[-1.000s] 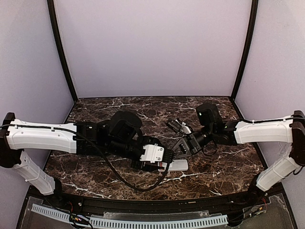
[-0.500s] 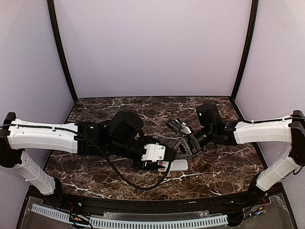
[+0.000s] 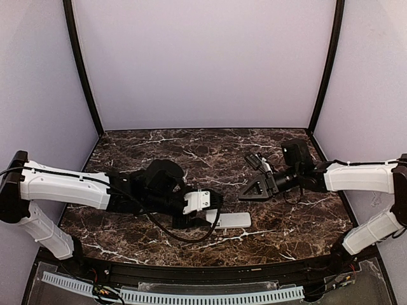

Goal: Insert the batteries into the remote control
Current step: Pass from the right arm to the left, then hold the remote control without the battery cover at the center of the board, then place the battery cover on the remote control without the battery cover.

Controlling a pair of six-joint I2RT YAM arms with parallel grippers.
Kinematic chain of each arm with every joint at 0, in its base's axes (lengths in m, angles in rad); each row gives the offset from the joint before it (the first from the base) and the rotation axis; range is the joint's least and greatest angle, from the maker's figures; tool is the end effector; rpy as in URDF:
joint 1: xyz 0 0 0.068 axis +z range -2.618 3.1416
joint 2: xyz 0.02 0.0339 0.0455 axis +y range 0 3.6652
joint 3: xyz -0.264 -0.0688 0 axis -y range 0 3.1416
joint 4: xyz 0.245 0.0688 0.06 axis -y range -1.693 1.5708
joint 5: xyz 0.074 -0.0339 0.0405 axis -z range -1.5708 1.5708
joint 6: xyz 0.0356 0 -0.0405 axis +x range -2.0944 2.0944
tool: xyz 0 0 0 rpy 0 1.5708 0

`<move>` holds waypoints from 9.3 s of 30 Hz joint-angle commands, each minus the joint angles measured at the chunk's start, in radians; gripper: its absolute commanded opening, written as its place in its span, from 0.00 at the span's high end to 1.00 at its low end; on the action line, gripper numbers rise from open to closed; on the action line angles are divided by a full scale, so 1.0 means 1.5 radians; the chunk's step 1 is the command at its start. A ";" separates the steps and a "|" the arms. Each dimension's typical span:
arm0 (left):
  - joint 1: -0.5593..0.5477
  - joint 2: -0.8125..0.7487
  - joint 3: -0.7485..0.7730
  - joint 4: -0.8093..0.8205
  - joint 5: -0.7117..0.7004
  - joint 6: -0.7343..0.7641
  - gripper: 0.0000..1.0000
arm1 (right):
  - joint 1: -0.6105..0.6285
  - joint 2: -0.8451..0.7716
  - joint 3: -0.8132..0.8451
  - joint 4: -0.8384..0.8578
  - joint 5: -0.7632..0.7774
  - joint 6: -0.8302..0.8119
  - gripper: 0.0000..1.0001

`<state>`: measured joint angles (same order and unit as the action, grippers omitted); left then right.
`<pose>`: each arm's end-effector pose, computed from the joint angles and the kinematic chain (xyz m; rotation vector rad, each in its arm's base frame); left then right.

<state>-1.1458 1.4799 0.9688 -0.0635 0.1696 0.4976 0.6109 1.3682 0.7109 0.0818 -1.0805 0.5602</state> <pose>0.1309 -0.3037 0.2496 1.6700 1.4149 -0.5548 0.2061 0.1827 0.2205 -0.7860 2.2196 1.7912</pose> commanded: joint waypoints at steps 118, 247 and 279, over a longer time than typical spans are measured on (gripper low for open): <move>0.120 0.307 0.152 -0.081 0.141 0.009 0.62 | 0.039 0.251 0.005 0.005 0.086 -0.045 0.96; 0.126 0.332 0.256 -0.222 0.112 0.086 0.60 | -0.058 0.218 -0.002 -0.200 0.210 -0.197 0.67; 0.127 0.329 0.233 -0.208 0.141 0.047 0.60 | -0.057 0.220 -0.010 -0.188 0.189 -0.193 0.67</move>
<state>-0.9600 1.9915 1.3258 -0.3542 0.3485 0.5797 0.5289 1.6798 0.7067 -0.2081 -0.8036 0.2737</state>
